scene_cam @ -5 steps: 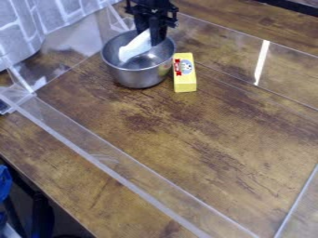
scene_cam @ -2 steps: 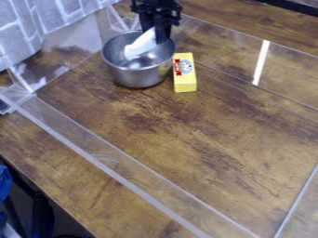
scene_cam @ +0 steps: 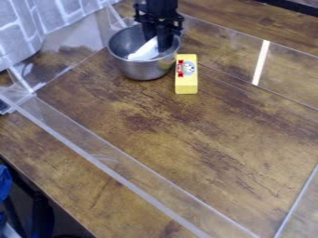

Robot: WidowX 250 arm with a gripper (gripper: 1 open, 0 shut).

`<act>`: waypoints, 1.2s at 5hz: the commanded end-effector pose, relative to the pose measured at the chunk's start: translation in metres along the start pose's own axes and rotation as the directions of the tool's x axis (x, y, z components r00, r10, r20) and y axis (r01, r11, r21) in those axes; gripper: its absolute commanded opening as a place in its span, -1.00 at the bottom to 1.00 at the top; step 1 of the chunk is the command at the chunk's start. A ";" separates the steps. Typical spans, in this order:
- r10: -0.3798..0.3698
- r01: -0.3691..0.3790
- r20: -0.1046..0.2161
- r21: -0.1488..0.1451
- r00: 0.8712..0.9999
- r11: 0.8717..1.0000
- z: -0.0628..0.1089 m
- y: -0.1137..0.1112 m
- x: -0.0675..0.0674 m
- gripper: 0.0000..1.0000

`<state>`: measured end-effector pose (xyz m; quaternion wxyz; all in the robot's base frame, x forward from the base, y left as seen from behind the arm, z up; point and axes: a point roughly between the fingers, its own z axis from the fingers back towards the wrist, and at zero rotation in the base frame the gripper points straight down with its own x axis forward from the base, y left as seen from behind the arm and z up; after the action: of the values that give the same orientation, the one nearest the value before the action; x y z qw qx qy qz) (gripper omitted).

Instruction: Move the yellow butter to the left side of the table

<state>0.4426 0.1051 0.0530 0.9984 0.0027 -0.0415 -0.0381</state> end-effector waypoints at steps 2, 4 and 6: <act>-0.030 0.030 0.105 0.008 0.994 1.000 0.039 -0.010 0.009 -1.00; -0.038 0.039 0.148 0.000 0.988 0.999 0.061 -0.015 0.012 -1.00; -0.053 0.055 0.203 -0.008 0.978 0.998 0.089 -0.025 0.012 -1.00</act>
<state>0.4429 0.0825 0.0902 0.9946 -0.0222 -0.0830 -0.0574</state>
